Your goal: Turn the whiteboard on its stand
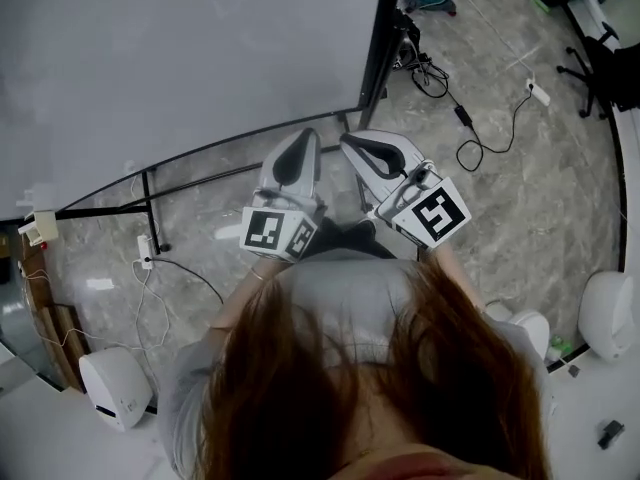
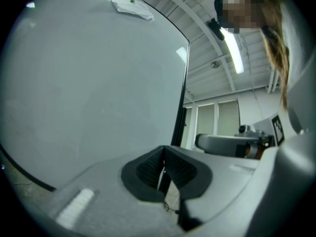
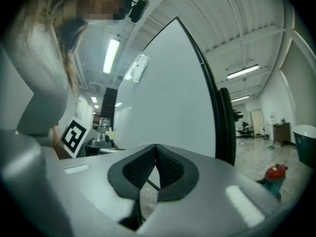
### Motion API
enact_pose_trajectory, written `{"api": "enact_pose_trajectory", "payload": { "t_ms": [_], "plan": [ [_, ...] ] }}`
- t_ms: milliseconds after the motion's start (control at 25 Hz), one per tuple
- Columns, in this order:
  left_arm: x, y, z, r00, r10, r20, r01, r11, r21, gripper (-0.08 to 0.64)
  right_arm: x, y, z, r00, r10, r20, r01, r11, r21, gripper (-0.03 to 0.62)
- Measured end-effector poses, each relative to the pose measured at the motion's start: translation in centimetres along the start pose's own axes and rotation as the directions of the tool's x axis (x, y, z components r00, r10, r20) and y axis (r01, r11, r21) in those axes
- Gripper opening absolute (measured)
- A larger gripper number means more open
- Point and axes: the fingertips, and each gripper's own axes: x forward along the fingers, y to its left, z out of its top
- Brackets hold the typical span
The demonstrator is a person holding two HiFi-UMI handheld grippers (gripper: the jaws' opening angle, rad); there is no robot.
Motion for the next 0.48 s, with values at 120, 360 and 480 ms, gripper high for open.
{"api": "enact_pose_trajectory", "payload": {
  "t_ms": [120, 360, 480],
  "plan": [
    [-0.2, 0.0, -0.5, 1.0, 0.008, -0.004, -0.008, 1.0, -0.027, -0.001, -0.5, 0.1, -0.6, 0.985, 0.162, -0.053, -0.166, 0.983, -0.082, 0.003],
    [0.5, -0.3, -1.2, 1.0, -0.013, -0.024, 0.012, 0.999, -0.036, -0.002, -2.4, -8.1, -1.4, 0.96, 0.226, -0.167, -0.246, 0.963, -0.112, 0.109],
    [0.7, -0.5, -1.4, 0.999, -0.032, -0.036, 0.03, 0.999, -0.039, -0.001, -1.9, -11.4, -2.7, 0.933, 0.263, -0.245, -0.309, 0.934, -0.178, 0.215]
  ]
}}
